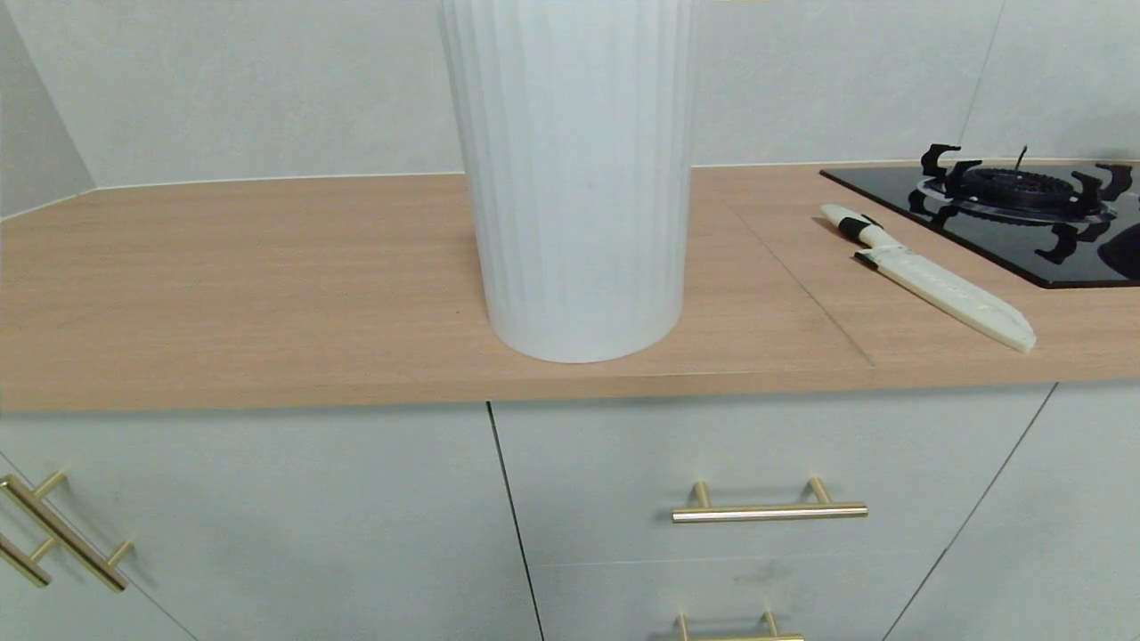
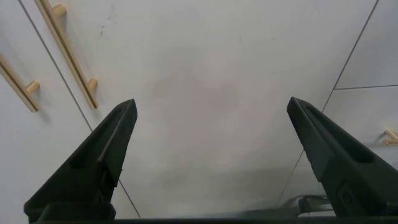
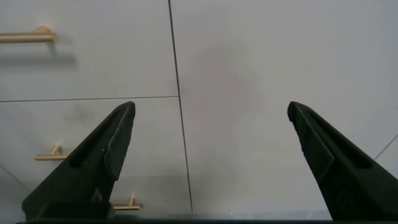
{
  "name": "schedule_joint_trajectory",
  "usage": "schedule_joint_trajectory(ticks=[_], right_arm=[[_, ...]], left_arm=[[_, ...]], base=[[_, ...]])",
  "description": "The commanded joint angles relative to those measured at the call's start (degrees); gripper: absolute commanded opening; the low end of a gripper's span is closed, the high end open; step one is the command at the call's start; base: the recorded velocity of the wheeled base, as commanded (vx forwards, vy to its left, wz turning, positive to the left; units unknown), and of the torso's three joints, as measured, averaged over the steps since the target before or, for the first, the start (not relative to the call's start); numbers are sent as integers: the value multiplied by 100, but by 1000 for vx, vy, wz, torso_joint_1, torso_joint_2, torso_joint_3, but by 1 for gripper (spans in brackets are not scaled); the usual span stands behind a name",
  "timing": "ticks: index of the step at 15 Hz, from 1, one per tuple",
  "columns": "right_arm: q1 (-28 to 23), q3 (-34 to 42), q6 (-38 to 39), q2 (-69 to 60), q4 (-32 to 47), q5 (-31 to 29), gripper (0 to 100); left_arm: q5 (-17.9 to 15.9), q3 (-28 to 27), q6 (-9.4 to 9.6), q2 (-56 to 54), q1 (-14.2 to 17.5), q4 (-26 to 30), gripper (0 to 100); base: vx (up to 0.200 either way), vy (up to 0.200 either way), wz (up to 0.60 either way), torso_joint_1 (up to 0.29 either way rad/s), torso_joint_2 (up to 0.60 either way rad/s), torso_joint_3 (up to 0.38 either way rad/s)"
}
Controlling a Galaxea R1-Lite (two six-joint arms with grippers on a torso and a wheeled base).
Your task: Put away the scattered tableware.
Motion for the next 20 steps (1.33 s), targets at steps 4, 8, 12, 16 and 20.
schedule_joint_trajectory(ticks=[4, 8, 12, 16, 20], right_arm=[[0, 1, 2, 7, 0, 1, 100], [0, 1, 2, 7, 0, 1, 100], [0, 1, 2, 7, 0, 1, 100], [0, 1, 2, 7, 0, 1, 100], [0, 1, 2, 7, 0, 1, 100]], left_arm=[[1, 1, 0, 0, 0, 1, 100], [1, 1, 0, 0, 0, 1, 100], [1, 1, 0, 0, 0, 1, 100], [1, 1, 0, 0, 0, 1, 100], [1, 1, 0, 0, 0, 1, 100]], base=[[0, 0, 0, 41, -176, -136], [0, 0, 0, 122, -407, -298], [0, 0, 0, 162, -477, -294], [0, 0, 0, 179, -467, -283], [0, 0, 0, 210, -485, -287]])
